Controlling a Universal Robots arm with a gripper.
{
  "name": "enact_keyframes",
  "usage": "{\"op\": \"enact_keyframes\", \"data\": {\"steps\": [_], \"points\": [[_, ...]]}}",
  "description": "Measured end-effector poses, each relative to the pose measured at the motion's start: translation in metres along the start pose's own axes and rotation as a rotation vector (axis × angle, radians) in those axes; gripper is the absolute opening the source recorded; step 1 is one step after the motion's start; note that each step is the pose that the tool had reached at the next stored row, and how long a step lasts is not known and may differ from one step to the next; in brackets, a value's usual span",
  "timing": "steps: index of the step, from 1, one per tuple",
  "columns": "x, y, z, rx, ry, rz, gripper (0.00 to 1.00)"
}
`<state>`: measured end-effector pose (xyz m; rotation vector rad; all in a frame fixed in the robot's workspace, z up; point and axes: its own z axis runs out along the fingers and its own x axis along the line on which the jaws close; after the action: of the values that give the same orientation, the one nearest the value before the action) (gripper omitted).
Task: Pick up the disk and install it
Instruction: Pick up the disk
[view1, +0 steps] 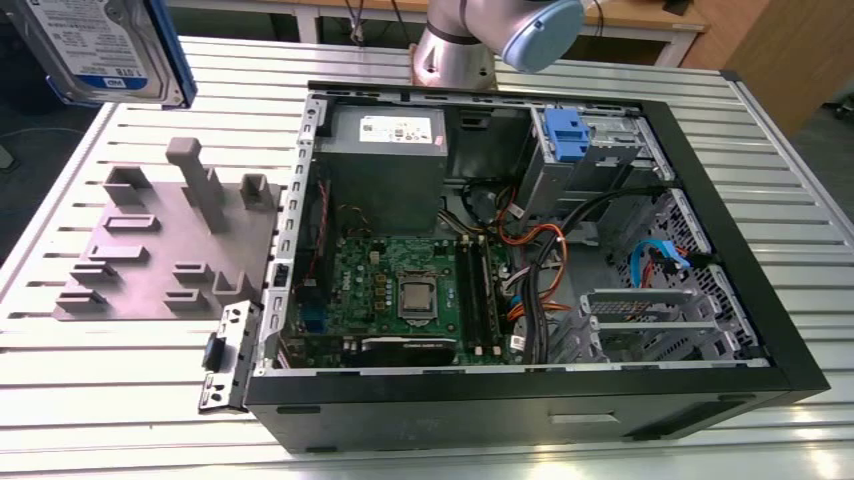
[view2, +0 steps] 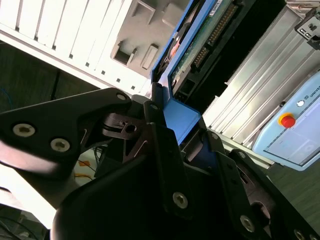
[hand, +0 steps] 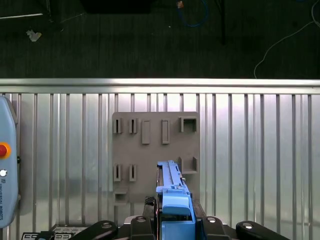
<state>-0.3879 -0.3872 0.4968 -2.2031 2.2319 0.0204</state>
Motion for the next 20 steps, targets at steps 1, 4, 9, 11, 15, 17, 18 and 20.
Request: {"op": "enact_keyframes", "data": {"steps": [1, 4, 9, 11, 15, 17, 18, 20], "points": [[0.0003, -0.0012, -0.0001, -0.0001, 0.0001, 0.000, 0.37], [0.0008, -0.0054, -0.0001, -0.0001, 0.0001, 0.000, 0.37], [0.0009, -0.0112, -0.0001, -0.0001, 0.0000, 0.000, 0.37], [0.0009, -0.0123, -0.0001, 0.0000, 0.0000, 0.000, 0.37], [0.0009, -0.0132, -0.0001, 0.0000, 0.0000, 0.000, 0.37], [0.0009, -0.0132, -0.0001, -0.0001, 0.0001, 0.000, 0.37], [0.0009, -0.0132, -0.0001, -0.0001, 0.0000, 0.000, 0.37], [0.0009, -0.0133, -0.0001, 0.0000, 0.0001, 0.000, 0.37]]}}
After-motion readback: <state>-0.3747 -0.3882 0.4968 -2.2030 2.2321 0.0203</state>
